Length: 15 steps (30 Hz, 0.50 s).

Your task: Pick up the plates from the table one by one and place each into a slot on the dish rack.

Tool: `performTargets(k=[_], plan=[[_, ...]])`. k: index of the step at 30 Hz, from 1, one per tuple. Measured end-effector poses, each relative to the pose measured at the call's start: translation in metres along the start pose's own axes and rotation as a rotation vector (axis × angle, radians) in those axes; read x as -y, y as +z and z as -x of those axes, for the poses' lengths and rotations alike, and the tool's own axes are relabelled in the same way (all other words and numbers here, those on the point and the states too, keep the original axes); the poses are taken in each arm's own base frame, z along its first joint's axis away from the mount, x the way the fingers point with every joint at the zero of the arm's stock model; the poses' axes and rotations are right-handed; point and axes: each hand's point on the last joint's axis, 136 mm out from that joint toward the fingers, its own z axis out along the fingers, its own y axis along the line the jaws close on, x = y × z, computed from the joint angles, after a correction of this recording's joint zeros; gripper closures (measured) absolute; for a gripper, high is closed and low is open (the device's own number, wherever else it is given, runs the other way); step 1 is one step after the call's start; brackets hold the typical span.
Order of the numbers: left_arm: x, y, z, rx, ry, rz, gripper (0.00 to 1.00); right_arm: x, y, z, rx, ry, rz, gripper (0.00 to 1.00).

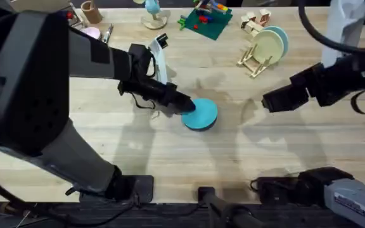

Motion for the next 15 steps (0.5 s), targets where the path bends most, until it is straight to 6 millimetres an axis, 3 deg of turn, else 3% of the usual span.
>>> performTargets(k=[9, 15], plan=[[0.001, 0.001, 0.0, 0.001, -0.007, -0.014, 0.961, -0.001, 0.0, -0.001, -0.005, 0.025, 0.007, 0.006], [0.001, 0.001, 0.0, 0.002, -0.006, -0.014, 0.961, -0.015, 0.0, 0.001, 0.004, 0.125, 0.084, 0.006]])
